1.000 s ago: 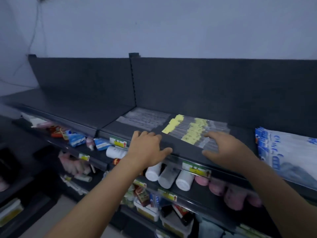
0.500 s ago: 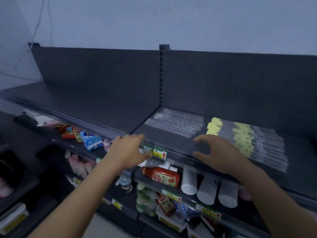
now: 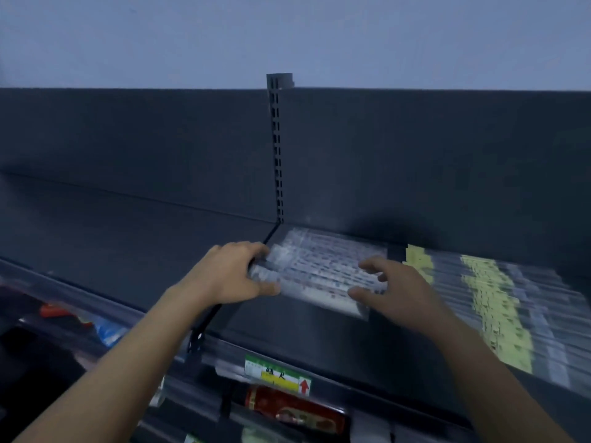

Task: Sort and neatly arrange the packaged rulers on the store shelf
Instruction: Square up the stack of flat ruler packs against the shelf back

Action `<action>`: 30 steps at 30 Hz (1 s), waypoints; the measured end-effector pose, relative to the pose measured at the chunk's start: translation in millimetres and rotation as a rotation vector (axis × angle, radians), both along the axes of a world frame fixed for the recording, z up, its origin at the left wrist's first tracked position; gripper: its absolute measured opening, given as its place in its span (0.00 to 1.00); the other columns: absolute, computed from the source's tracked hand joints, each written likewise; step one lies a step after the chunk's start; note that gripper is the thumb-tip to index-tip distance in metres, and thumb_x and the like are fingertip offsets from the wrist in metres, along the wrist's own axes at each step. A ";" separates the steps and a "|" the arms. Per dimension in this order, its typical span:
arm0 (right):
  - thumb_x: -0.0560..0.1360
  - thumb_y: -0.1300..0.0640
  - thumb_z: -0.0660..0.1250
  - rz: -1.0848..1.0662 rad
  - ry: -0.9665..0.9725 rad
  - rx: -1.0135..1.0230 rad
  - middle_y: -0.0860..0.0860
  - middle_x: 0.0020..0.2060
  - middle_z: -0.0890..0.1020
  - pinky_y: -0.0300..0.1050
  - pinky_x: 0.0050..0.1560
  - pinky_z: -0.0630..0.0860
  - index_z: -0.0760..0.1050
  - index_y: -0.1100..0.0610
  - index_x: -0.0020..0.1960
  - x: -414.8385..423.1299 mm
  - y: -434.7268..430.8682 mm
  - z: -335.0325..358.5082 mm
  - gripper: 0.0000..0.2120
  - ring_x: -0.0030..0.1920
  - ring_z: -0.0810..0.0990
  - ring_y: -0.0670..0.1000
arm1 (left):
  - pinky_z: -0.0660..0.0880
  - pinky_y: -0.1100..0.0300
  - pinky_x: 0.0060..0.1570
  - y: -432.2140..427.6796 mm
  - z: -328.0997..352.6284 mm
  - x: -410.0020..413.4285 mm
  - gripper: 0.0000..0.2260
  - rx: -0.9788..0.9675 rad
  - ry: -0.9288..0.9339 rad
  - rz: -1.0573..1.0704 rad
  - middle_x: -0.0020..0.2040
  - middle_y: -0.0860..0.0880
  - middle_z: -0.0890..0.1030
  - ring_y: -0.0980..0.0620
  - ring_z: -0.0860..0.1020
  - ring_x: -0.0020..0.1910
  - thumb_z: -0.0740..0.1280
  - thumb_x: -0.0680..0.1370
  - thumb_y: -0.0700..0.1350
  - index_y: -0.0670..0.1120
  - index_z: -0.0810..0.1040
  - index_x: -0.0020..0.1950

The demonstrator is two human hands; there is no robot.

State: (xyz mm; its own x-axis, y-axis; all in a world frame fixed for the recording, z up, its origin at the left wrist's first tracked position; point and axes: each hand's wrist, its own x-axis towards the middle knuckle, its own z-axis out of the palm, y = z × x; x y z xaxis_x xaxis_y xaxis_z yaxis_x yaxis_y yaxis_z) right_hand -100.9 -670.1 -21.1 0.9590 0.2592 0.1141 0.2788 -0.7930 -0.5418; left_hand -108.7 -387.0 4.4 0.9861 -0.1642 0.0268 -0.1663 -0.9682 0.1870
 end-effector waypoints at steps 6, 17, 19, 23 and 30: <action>0.61 0.31 0.71 -0.121 0.098 0.037 0.44 0.66 0.73 0.38 0.54 0.67 0.69 0.49 0.69 27.9 8.5 -8.7 0.41 0.61 0.73 0.44 | 0.59 0.56 0.66 -3.1 -5.5 58.1 0.50 -0.057 0.114 -0.161 0.69 0.57 0.68 0.54 0.66 0.69 0.69 0.58 0.76 0.56 0.62 0.75; 0.60 0.28 0.65 -0.423 0.003 0.029 0.50 0.63 0.74 0.40 0.52 0.67 0.70 0.53 0.67 63.4 38.3 -16.9 0.43 0.55 0.75 0.49 | 0.49 0.51 0.73 -4.3 -19.8 142.7 0.58 -0.062 0.250 -0.431 0.77 0.57 0.55 0.51 0.54 0.75 0.71 0.54 0.76 0.57 0.52 0.78; 0.59 0.27 0.65 -0.448 -0.014 0.013 0.50 0.64 0.74 0.40 0.53 0.67 0.70 0.53 0.68 63.5 39.4 -19.2 0.45 0.60 0.74 0.50 | 0.48 0.51 0.73 -5.8 -25.7 150.4 0.60 -0.062 0.254 -0.466 0.77 0.57 0.53 0.51 0.53 0.75 0.70 0.52 0.77 0.58 0.51 0.78; 0.52 0.22 0.65 -0.423 0.070 0.000 0.47 0.67 0.72 0.45 0.63 0.69 0.66 0.50 0.71 65.7 37.2 -20.1 0.54 0.64 0.72 0.49 | 0.43 0.48 0.73 -10.4 -34.3 155.4 0.65 -0.027 0.364 -0.508 0.78 0.60 0.43 0.52 0.42 0.77 0.72 0.44 0.76 0.66 0.42 0.75; 0.53 0.20 0.59 -0.419 0.087 -0.008 0.48 0.72 0.66 0.51 0.71 0.63 0.61 0.46 0.74 91.5 25.3 -32.4 0.55 0.71 0.65 0.50 | 0.34 0.52 0.70 -8.3 -41.2 154.0 0.68 0.070 0.413 -0.514 0.75 0.64 0.32 0.57 0.32 0.74 0.74 0.40 0.74 0.74 0.32 0.68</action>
State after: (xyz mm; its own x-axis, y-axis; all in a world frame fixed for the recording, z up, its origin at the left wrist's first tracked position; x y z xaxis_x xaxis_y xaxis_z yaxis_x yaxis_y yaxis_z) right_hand -9.3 -644.8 -53.5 0.9877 -0.1540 0.0272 -0.1148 -0.8322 -0.5425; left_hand 45.3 -395.3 -36.8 0.7085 -0.6043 -0.3646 -0.5386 -0.7968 0.2740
